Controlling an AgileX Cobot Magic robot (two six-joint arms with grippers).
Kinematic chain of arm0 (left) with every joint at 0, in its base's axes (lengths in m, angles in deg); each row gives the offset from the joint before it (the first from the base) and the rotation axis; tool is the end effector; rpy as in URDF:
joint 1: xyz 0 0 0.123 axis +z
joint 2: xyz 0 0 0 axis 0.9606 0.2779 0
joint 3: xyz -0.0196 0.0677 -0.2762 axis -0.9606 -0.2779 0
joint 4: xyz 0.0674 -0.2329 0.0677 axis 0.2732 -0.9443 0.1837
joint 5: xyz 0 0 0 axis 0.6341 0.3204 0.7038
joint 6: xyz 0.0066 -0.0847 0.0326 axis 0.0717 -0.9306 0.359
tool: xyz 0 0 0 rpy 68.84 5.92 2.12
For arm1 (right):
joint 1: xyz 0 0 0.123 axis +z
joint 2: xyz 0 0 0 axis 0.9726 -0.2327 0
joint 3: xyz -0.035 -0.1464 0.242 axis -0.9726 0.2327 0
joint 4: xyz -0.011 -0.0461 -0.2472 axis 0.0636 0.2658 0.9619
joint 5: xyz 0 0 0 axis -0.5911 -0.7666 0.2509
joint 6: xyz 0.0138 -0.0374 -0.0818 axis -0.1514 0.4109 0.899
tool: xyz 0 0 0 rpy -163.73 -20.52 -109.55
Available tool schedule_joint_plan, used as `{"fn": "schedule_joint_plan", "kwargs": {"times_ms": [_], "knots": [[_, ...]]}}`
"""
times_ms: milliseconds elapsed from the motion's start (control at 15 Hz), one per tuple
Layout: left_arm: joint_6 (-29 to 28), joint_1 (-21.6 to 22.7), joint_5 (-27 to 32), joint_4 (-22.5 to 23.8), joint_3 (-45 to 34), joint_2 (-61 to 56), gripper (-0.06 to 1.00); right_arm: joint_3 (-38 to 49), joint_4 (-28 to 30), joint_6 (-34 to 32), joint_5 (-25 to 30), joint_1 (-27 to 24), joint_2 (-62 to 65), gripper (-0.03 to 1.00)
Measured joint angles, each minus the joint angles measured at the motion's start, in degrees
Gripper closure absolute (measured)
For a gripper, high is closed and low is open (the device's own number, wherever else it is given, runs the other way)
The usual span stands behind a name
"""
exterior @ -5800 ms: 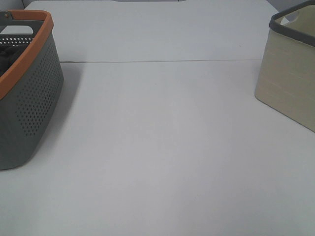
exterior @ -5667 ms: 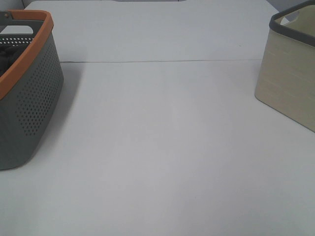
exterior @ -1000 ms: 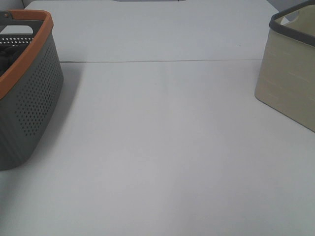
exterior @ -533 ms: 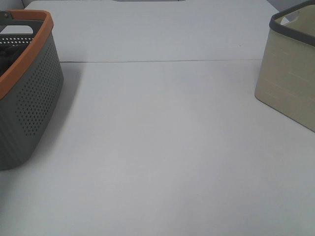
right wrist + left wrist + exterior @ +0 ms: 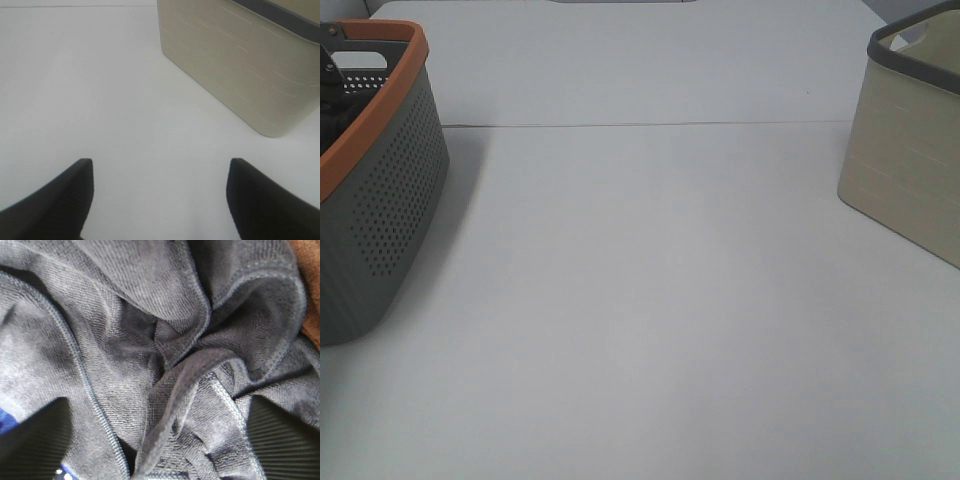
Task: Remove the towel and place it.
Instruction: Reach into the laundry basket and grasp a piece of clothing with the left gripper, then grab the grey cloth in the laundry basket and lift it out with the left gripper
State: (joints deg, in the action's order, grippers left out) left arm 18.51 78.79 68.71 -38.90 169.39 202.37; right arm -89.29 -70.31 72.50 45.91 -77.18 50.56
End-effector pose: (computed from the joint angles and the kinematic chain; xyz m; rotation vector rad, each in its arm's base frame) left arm 0.4307 0.0458 0.1887 1.2896 2.6625 0.3149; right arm -0.0061 0.0051 0.2773 -0.0053 2.0454 0.0616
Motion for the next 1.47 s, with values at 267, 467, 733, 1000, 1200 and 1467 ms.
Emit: {"fn": "schedule_joint_plan", "kwargs": {"times_ms": [267, 467, 733, 1000, 1200, 1467], "knots": [[-0.8, 0.0, 0.0, -0.4, 0.0, 0.0, 0.39, 0.0, 0.0, 0.0, 0.0, 0.0, 0.0, 0.31], [-1.32, 0.0, 0.0, -0.8, 0.0, 0.0, 0.42, 0.0, 0.0, 0.0, 0.0, 0.0, 0.0, 0.31], [-1.43, 0.0, 0.0, -1.55, 0.0, 0.0, 0.47, 0.0, 0.0, 0.0, 0.0, 0.0, 0.0, 0.31], [-1.49, 0.0, 0.0, -1.55, 0.0, 0.0, 0.8, 0.0, 0.0, 0.0, 0.0, 0.0, 0.0, 0.31], [-1.26, 0.0, 1.72, -1.55, 0.0, 0.0, 0.94, 0.0, 0.0, 0.0, 0.0, 0.0, 0.0, 0.31], [-3.84, 0.0, 6.3, -1.83, 1.89, -0.4, 0.94, 0.0, 0.0, 0.0, 0.0, 0.0, 0.0, 0.31]]}}
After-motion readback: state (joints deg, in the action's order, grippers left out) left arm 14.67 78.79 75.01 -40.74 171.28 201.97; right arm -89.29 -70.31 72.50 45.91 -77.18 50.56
